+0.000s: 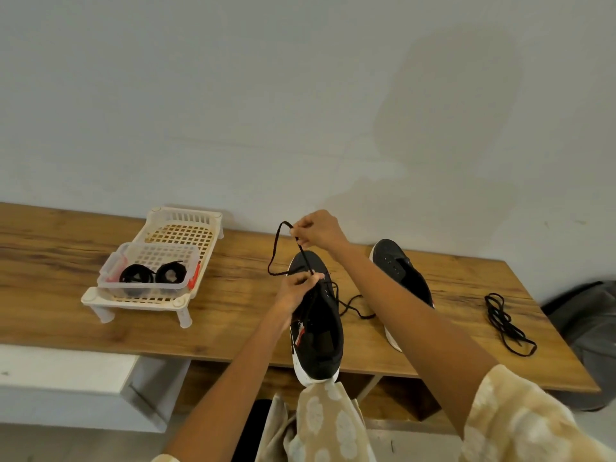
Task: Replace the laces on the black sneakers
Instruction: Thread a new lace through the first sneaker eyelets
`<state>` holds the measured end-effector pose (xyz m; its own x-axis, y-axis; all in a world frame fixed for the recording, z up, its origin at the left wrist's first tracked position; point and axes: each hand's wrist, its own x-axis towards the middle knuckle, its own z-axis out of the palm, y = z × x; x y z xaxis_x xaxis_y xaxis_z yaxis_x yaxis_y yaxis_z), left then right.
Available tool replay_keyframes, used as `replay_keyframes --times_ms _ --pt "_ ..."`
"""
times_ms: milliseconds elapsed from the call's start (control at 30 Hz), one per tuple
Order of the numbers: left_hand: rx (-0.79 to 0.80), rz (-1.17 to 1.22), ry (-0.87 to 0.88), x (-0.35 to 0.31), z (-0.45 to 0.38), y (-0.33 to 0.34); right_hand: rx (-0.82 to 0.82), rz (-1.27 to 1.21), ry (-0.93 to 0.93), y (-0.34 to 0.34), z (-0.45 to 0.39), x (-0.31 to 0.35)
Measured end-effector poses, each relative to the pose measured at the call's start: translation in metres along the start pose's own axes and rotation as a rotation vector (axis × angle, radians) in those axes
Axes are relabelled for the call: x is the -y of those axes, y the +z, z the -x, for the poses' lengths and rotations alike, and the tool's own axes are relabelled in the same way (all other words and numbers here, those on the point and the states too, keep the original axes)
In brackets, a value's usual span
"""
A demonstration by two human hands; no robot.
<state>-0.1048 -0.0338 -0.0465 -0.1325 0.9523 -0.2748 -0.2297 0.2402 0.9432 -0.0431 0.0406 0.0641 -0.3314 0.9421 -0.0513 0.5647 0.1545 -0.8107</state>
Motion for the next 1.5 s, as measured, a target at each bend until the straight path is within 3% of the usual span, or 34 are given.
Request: replay_keyframes --times_ms 133,267,367,467,633,833,967,1067,1200,1400,1500 --pt "-0.086 0.257 -0.091 -0.004 -0.001 -0.007 -0.051 -0.089 0.013 0.006 0.002 -0.007" --pt "-0.128 0.384 -0.105 -0.005 -0.008 -0.021 0.132 0.327 0.066 0.011 0.014 -0.040" --pt "-0.185 0.309 -0.105 -0.007 -0.013 -0.020 0.173 0.400 0.088 0.014 0.026 -0.068" --pt "-0.271 0.071 -0.128 -0.006 -0.020 -0.018 0.160 0.410 0.096 0.011 0.032 -0.082" --pt "-0.415 -0.761 -0.020 -0.009 -0.020 -0.011 0.172 0.392 0.119 0.004 0.031 -0.092" --pt "-0.486 -1.107 0.140 -0.014 -0.009 0.000 0.160 0.346 0.130 0.003 0.033 -0.103" --pt "-0.274 -1.192 0.334 -0.010 -0.016 -0.003 0.126 0.337 0.102 0.004 0.035 -0.105" --pt "-0.088 -1.388 0.446 -0.016 -0.022 -0.012 0.113 0.304 0.093 0.003 0.036 -0.106" --pt "0.000 -1.550 0.486 -0.029 -0.028 -0.020 0.071 0.260 0.103 0.003 0.037 -0.113" --pt "0.059 -1.513 0.541 -0.031 -0.034 -0.014 0.053 0.242 0.049 0.004 0.037 -0.117" --pt "0.108 -1.278 0.392 -0.021 -0.041 -0.014 0.062 0.246 0.003 0.004 0.036 -0.114"
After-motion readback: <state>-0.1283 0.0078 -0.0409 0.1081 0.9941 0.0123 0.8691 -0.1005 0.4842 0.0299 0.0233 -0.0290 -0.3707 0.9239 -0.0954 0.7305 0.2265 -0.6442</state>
